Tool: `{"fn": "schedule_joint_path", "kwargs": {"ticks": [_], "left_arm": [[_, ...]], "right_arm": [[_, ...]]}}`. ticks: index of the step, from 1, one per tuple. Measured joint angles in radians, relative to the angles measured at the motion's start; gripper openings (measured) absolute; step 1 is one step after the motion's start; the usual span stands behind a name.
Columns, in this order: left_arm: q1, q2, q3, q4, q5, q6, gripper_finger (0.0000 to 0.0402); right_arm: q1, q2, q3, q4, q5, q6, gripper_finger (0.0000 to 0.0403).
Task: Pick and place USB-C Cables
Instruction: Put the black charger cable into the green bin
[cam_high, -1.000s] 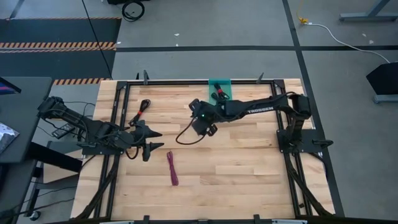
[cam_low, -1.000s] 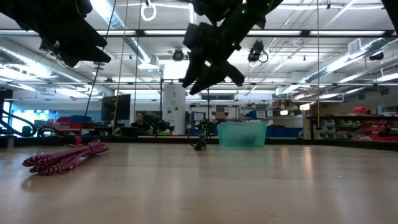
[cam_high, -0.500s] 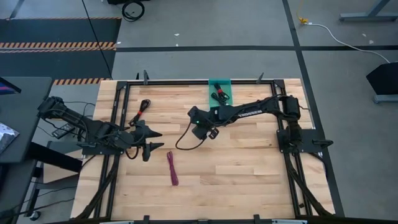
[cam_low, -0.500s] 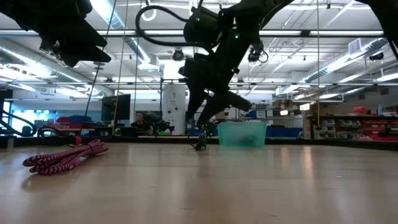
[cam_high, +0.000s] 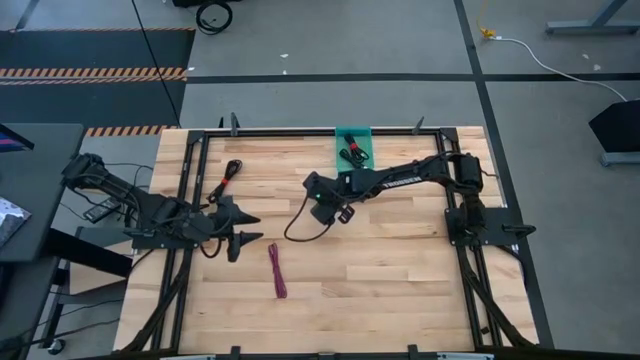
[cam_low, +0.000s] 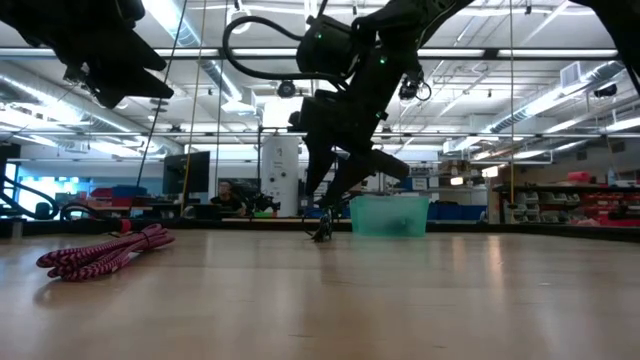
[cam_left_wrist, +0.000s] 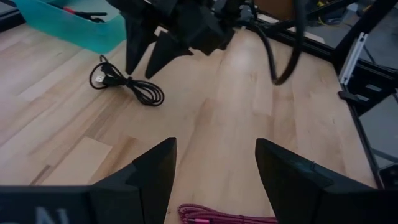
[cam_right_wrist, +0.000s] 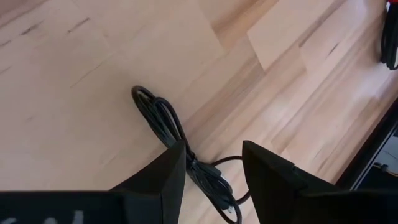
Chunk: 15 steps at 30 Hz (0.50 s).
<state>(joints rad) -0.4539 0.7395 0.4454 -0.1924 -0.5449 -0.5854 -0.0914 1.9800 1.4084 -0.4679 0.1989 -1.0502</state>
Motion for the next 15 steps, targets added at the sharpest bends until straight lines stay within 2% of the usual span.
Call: {"fn": "schedule_joint_path", "kwargs": {"ticks": [7,15], "left_arm": [[-0.006,0.0,0.0,0.003,-0.008,0.023,0.0227],[-0.006,0.0,0.0,0.004,-0.018,0.048,0.0227]], "right_arm": [[-0.009,0.0,0.0,-0.008,0.0,0.0,0.0161],[-0.011,0.0,0.0,-0.109,-0.003,-0.001,0.0158]]}}
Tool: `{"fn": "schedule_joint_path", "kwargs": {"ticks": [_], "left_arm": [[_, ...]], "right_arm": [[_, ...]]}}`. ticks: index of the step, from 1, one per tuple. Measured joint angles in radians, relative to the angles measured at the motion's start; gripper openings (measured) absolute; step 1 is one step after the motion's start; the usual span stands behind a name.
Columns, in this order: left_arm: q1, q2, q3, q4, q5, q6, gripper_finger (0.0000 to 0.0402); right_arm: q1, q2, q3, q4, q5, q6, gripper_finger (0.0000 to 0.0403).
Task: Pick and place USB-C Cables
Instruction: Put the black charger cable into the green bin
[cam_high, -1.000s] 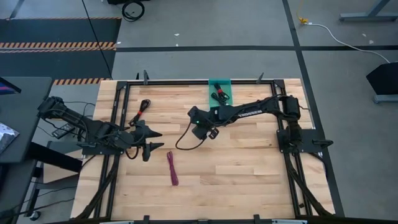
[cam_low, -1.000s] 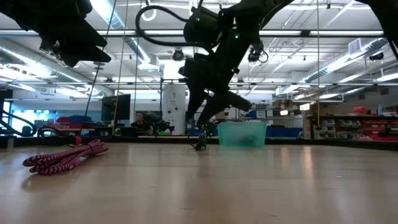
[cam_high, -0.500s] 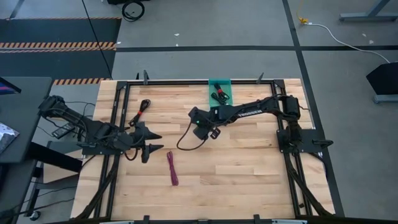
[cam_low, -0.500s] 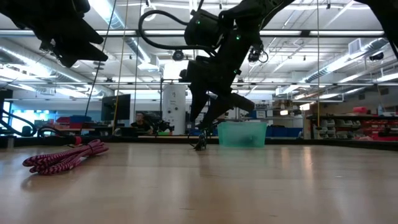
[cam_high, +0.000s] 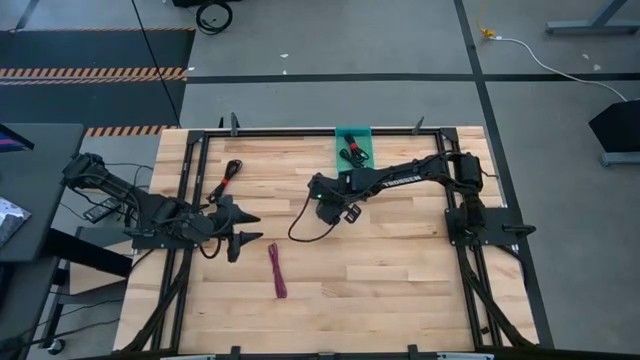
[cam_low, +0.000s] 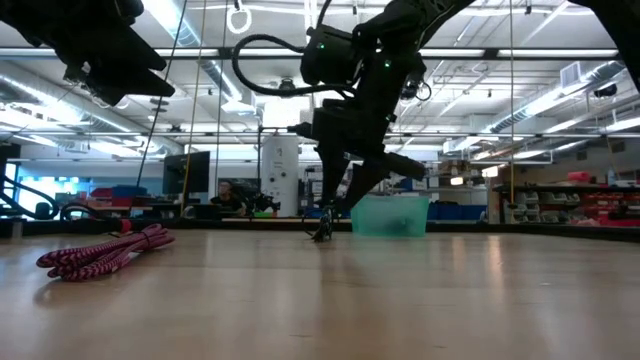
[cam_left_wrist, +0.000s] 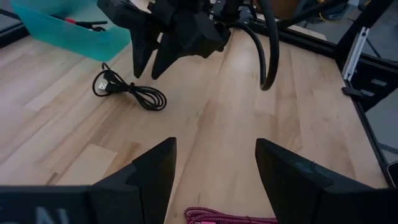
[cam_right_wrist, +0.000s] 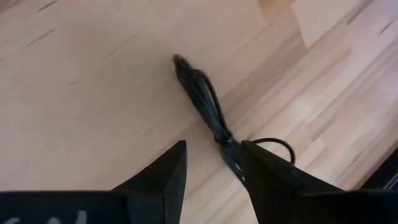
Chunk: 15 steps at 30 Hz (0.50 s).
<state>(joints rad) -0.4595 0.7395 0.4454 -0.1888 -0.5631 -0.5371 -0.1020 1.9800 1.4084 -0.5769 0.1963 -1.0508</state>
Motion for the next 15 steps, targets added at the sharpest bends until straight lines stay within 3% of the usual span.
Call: {"fn": "schedule_joint_path", "kwargs": {"ticks": [15], "left_arm": [[0.0,0.0,0.0,0.0,-0.013,-0.027,0.0227]], "right_arm": [[-0.005,0.0,-0.072,0.147,-0.008,-0.037,0.0158]]}}
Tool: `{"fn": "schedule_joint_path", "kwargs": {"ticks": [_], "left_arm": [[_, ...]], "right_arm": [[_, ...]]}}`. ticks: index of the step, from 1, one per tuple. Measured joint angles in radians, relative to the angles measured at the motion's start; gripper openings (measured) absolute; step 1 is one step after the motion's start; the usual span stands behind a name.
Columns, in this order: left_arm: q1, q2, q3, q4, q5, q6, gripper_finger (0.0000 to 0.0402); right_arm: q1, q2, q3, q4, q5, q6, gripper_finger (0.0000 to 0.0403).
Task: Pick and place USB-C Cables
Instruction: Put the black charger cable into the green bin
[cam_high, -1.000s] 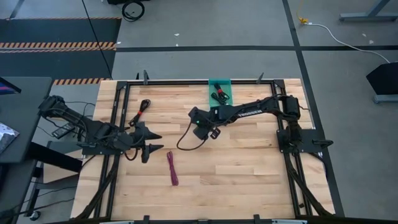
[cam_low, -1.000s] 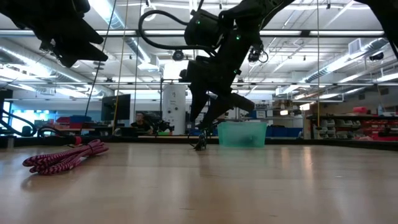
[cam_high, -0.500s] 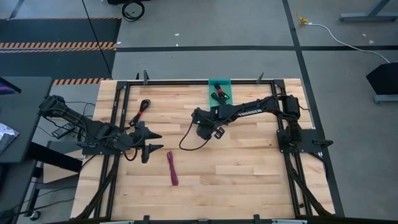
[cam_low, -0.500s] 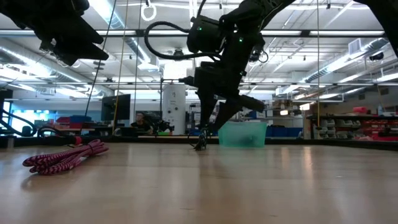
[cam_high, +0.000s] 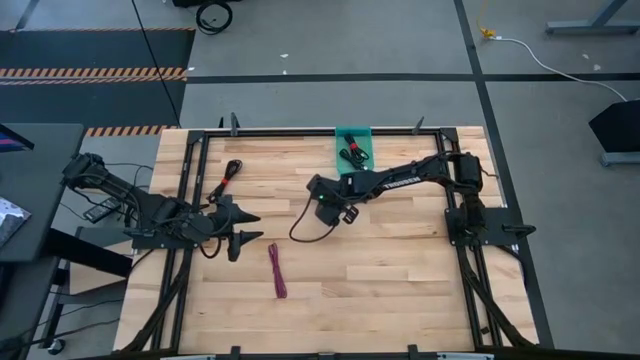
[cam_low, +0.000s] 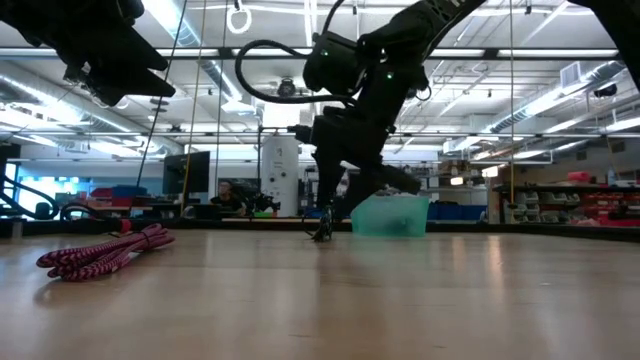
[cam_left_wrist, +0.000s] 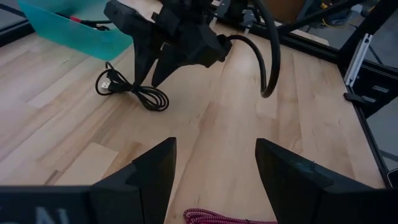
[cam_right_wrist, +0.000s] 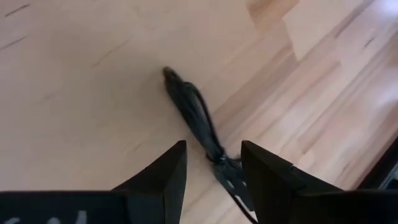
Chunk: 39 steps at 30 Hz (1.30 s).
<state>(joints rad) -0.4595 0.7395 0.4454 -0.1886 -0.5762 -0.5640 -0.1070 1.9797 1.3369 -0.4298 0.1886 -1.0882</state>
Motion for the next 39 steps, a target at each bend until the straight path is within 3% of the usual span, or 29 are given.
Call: {"fn": "schedule_joint_path", "kwargs": {"ticks": [15,18,22,24,29,35,39], "left_arm": [[0.0,0.0,0.0,-0.004,0.0,-0.001,0.0227],[0.0,0.0,0.0,-0.004,0.001,-0.001,0.0227],[0.0,0.0,0.0,-0.004,0.0,0.0,0.0227],[0.0,0.0,0.0,-0.004,0.0,0.0,0.0227],[0.0,0.0,0.0,-0.003,0.001,0.0,0.0227],[0.0,0.0,0.0,-0.004,0.001,0.008,0.0227],[0.0,0.0,0.0,-0.004,0.001,0.008,0.0227]], "right_arm": [[-0.001,0.086,0.001,0.134,-0.003,0.04,0.015],[0.0,0.095,0.002,0.149,0.006,0.052,0.0118],[-0.002,0.09,0.002,0.151,0.037,0.086,0.0035],[-0.002,0.089,0.01,0.141,0.055,0.101,0.0016],[0.012,0.085,0.063,0.122,0.169,0.145,0.0013],[0.02,0.019,0.145,0.027,0.333,0.072,0.0013],[-0.031,-0.034,0.194,-0.056,0.399,0.217,0.0013]]}}
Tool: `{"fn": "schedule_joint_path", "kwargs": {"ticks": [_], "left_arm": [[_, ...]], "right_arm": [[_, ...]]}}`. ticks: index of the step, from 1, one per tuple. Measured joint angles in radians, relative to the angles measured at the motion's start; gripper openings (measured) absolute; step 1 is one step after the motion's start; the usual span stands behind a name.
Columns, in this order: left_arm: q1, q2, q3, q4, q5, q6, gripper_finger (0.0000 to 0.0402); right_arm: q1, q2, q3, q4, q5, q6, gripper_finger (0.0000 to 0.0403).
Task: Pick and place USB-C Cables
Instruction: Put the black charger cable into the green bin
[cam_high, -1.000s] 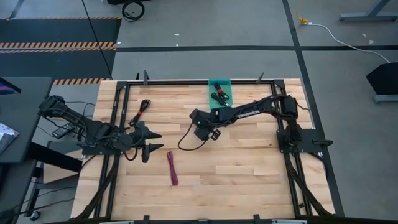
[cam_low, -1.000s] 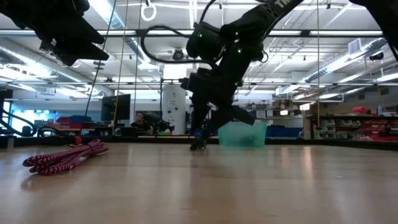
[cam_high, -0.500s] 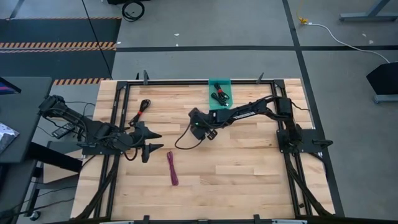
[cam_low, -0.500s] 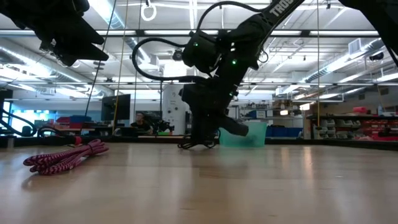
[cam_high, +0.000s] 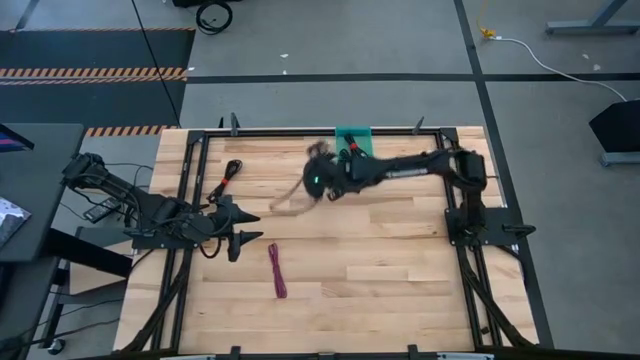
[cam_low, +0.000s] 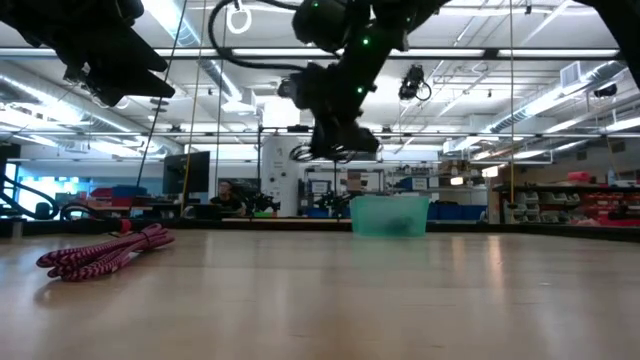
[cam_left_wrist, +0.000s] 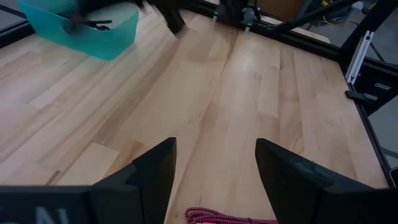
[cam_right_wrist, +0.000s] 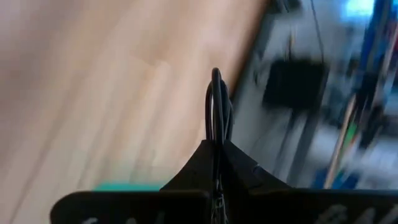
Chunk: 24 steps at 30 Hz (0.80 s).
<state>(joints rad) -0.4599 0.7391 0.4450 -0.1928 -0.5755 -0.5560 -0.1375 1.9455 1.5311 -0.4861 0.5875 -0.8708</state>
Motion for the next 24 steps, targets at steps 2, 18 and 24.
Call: {"fn": "schedule_joint_path", "kwargs": {"ticks": [2,18,24], "left_arm": [[0.0,0.0,0.0,0.001,0.0,0.0,0.0227],[0.002,0.0,0.0,0.005,-0.006,0.043,0.0227],[0.001,0.0,0.0,0.007,-0.007,0.028,0.0227]], "right_arm": [[-0.049,-0.026,0.026,-0.069,0.002,0.165,0.0013],[-0.392,-0.039,0.053,-0.298,-0.392,0.948,0.0013],[-0.425,-0.032,0.023,-0.313,-0.466,1.077,0.0043]]}}
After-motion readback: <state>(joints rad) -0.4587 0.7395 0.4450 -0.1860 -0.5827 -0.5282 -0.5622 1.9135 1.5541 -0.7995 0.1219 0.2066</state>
